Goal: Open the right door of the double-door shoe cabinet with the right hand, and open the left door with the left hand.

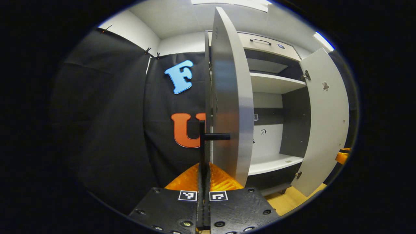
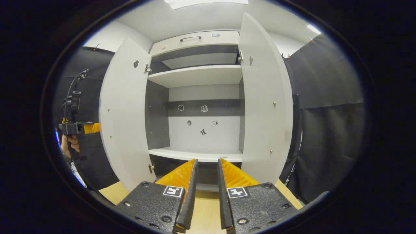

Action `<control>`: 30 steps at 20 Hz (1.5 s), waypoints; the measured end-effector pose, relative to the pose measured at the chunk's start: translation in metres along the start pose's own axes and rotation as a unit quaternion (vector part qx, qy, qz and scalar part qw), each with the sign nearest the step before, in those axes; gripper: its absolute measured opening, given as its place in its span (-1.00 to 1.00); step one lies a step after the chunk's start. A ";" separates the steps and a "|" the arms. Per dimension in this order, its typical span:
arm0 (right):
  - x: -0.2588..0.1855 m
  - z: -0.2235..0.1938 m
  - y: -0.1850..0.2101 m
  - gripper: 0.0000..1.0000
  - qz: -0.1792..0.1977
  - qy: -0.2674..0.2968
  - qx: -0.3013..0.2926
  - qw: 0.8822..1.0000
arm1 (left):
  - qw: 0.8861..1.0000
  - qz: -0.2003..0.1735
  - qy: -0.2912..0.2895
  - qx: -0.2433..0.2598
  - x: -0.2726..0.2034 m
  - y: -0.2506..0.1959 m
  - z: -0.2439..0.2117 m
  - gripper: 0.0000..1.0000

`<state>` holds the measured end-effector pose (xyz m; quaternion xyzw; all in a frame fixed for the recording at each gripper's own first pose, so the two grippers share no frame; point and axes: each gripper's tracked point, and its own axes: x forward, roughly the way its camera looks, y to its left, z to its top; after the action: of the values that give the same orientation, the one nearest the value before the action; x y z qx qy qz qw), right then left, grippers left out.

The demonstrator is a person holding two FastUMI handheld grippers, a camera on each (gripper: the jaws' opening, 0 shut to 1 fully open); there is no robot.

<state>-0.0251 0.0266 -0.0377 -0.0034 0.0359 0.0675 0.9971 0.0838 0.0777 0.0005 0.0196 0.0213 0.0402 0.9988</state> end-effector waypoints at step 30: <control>0.010 -0.008 -0.002 -0.28 -0.035 -0.008 -0.025 0.999 | 0.997 -0.071 -0.021 -0.021 -0.025 -0.088 -0.023 -1.00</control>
<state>-0.0157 0.0256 -0.0468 -0.0286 0.0266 0.0335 0.9987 0.0650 -0.0112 -0.0250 -0.0023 0.0013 -0.0311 0.9995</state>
